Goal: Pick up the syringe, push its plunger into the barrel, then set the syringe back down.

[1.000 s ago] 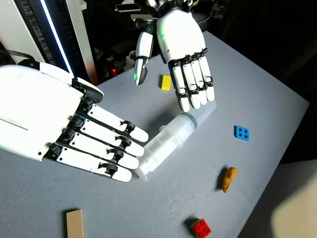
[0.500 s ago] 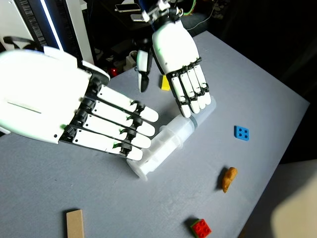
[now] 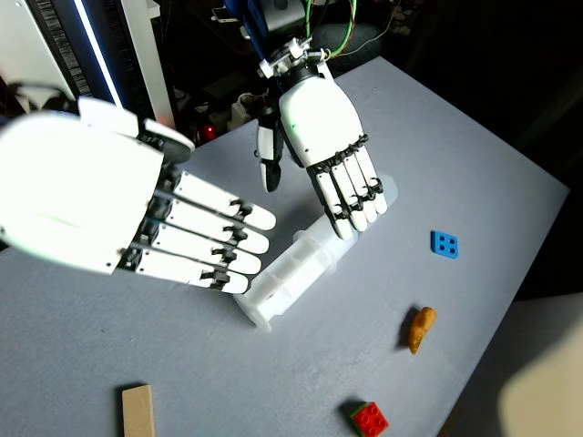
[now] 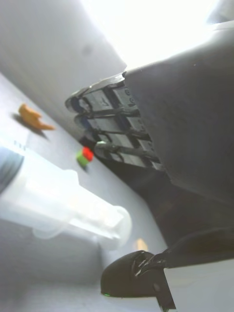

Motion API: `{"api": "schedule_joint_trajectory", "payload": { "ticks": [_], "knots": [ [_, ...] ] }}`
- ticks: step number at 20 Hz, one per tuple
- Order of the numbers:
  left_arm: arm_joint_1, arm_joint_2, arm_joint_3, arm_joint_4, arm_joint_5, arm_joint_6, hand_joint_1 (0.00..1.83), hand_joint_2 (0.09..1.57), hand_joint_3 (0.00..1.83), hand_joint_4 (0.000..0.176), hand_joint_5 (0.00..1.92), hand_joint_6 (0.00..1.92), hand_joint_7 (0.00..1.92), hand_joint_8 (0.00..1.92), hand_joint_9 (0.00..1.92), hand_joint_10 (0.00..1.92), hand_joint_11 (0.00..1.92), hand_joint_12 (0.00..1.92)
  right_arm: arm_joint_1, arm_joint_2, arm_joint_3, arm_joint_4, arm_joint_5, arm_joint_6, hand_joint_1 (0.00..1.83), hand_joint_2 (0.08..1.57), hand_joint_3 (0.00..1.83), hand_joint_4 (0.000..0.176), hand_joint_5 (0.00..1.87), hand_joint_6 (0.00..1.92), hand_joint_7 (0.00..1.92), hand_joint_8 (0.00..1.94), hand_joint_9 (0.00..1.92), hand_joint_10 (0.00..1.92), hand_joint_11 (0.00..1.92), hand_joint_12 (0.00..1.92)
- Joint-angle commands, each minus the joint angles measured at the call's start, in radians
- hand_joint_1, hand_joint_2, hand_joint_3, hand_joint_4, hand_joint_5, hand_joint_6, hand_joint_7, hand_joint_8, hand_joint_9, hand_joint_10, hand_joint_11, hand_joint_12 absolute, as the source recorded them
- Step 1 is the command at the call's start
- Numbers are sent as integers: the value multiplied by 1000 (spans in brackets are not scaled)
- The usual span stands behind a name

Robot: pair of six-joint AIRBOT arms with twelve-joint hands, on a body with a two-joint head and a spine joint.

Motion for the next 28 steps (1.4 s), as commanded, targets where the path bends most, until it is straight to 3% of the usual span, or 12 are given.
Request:
{"api": "schedule_joint_trajectory", "payload": {
  "ticks": [1,5,8,10,12,15,18,19,21,22,25,28],
  "knots": [
    [3,-2,4,95,-56,4,710,1033,11,0,3,0,0,0,0,0,0,0,7,8,13,56,137,-31,326,1142,3,0,99,0,115,1,108,1,0,424],
    [62,-10,28,155,-66,-83,720,1009,0,0,8,3,0,0,0,0,0,0,-37,9,49,313,252,-457,343,1132,0,0,95,0,109,0,111,1,0,437],
    [94,-24,54,209,-67,-84,711,1017,2,0,0,0,0,0,0,0,0,0,-48,7,51,408,267,-613,338,1135,1,0,100,1,116,2,114,2,0,464],
    [112,-34,69,236,-72,-84,678,1033,8,0,0,0,0,0,0,0,0,0,-73,7,51,505,299,-814,336,1137,1,0,98,1,113,1,108,0,0,460],
    [122,-43,84,242,-72,-84,664,1066,17,0,0,0,0,0,0,0,0,0,-111,4,51,689,348,-1016,311,1146,4,0,68,0,81,0,82,0,0,396],
    [139,-65,106,250,-72,-84,667,1037,0,0,1,0,0,0,0,0,0,0,-114,0,44,745,337,-1070,322,1143,1,0,84,7,97,6,92,5,0,389],
    [152,-82,127,271,-68,-86,690,1024,0,0,0,0,0,0,0,0,0,0,-115,-1,15,909,288,-1252,316,1144,1,0,79,2,88,1,80,2,0,358],
    [160,-91,142,271,-64,-93,652,1040,2,0,0,0,0,0,0,0,0,0,-119,-1,-2,1008,293,-1369,314,1145,1,0,82,3,90,2,81,3,0,355],
    [165,-95,152,271,-54,-93,684,1038,1,0,0,0,0,0,0,0,0,0,-126,-2,-21,1134,308,-1489,310,1144,1,0,80,2,92,3,84,4,0,354],
    [170,-97,157,271,-52,-93,684,1038,1,0,0,0,0,0,0,0,0,0,-132,-5,-40,1266,329,-1626,310,1144,1,0,80,2,92,3,84,4,0,354],
    [183,-100,165,277,-52,-102,671,1052,6,0,0,0,0,0,0,0,0,0,-145,-20,-87,1561,384,-1875,302,1144,1,0,80,2,84,2,73,2,0,333],
    [194,-101,172,279,-52,-119,603,1086,15,0,0,0,0,0,0,0,0,0,-145,-23,-110,1692,380,-1919,305,1146,1,0,79,1,83,1,73,2,0,325]
  ]
}}
